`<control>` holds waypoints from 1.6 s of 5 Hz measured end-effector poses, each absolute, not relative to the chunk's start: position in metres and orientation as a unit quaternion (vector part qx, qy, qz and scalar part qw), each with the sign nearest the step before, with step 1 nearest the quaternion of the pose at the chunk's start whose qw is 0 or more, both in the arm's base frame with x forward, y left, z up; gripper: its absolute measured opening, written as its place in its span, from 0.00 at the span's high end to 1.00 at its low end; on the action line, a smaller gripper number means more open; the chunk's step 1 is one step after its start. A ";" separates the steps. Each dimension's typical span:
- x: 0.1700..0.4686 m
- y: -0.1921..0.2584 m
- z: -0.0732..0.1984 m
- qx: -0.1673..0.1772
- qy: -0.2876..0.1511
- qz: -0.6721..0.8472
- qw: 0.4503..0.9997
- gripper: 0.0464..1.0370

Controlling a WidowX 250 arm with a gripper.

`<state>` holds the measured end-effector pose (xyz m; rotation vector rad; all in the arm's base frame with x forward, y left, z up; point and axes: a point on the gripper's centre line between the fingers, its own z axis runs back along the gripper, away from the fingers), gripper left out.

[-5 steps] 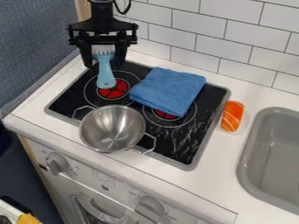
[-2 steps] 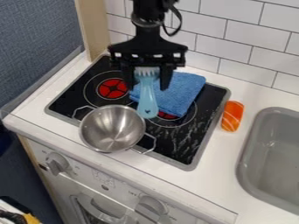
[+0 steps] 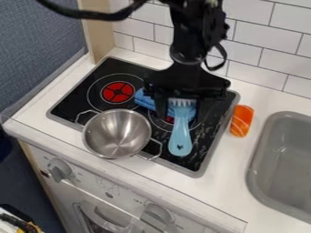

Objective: Moved blue brush to the right side of silver pot

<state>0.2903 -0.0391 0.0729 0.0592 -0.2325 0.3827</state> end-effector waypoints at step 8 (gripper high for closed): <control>0.293 -0.065 0.019 0.046 -0.075 0.121 0.989 0.03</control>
